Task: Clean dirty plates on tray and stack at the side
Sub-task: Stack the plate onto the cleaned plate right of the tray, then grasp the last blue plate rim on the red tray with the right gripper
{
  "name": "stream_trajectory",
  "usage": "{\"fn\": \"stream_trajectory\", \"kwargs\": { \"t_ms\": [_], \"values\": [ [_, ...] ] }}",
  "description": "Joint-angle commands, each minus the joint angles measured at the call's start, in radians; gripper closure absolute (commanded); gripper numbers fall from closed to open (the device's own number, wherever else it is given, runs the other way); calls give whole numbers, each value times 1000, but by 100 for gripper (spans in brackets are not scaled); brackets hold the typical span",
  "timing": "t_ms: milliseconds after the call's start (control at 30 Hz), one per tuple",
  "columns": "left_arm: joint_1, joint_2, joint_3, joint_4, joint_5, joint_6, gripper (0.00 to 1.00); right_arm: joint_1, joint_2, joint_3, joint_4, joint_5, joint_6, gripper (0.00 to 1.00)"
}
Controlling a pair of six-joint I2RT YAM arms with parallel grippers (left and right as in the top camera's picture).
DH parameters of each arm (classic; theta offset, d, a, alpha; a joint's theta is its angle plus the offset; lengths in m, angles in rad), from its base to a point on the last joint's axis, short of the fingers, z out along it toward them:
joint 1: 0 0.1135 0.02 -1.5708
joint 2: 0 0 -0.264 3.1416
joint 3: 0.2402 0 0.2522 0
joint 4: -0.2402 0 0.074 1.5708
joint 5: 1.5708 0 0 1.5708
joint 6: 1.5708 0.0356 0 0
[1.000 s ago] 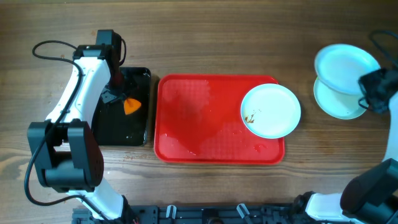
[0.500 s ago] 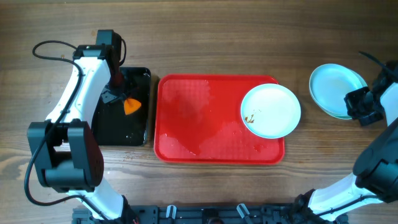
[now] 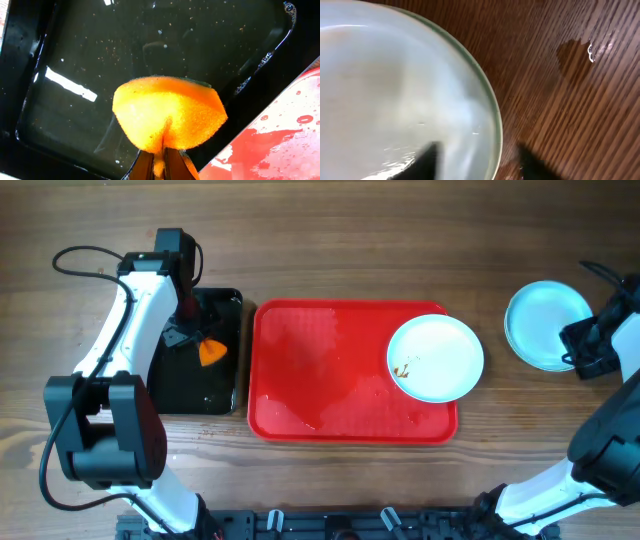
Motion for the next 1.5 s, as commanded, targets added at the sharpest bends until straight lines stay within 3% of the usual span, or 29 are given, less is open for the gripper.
{"fn": "stream_trajectory", "kwargs": {
  "t_ms": [0, 100, 267, 367, 467, 500, 667, 867, 900, 967, 1000, 1100, 1133, 1267, 1467],
  "values": [
    [-2, -22, -6, -4, 5, 16, 96, 2, 26, 0, 5, 22, -3, 9],
    [-2, -22, -6, -4, 5, 16, 96, 8, 23, 35, -29, -22, -29, 24],
    [-2, -22, -18, -21, -94, 31, 96, 97, -95, 190, -152, -145, -63, 28],
    [-2, -21, -90, 1, -92, 11, 96, 208, -201, 242, -200, -219, -106, 37],
    [-2, -21, -239, 140, -93, 46, 96, 368, -291, 254, -284, -337, -220, 63],
    [-2, -21, -268, 177, -93, 59, 96, 409, -304, 254, -306, -340, -240, 65],
    [-2, -14, -379, 379, -93, 120, 96, 618, -344, 254, -419, -362, -289, 64],
    [-2, -28, -351, 355, -71, 116, 96, 681, -352, 254, -435, -362, -282, 63],
    [-2, -59, -332, 330, -71, 115, 96, 681, -352, 254, -435, -362, -281, 59],
    [-2, -127, -296, 278, -68, 73, 96, 681, -352, 254, -438, -361, -260, 25],
    [-2, -163, -277, 247, -63, 55, 96, 681, -352, 253, -438, -361, -258, 23],
    [-2, -295, -245, 153, 9, 33, 96, 681, -345, 249, -442, -280, -212, 24],
    [-2, -327, -245, 133, 9, 33, 96, 681, -338, 245, -450, -225, -180, 31],
    [-2, -389, -245, 104, 18, 46, 96, 671, -265, 156, -430, -171, -167, 37],
    [-19, -388, -246, 95, 58, 69, 96, 576, -93, 52, -359, -82, -126, 34]
  ]
}}
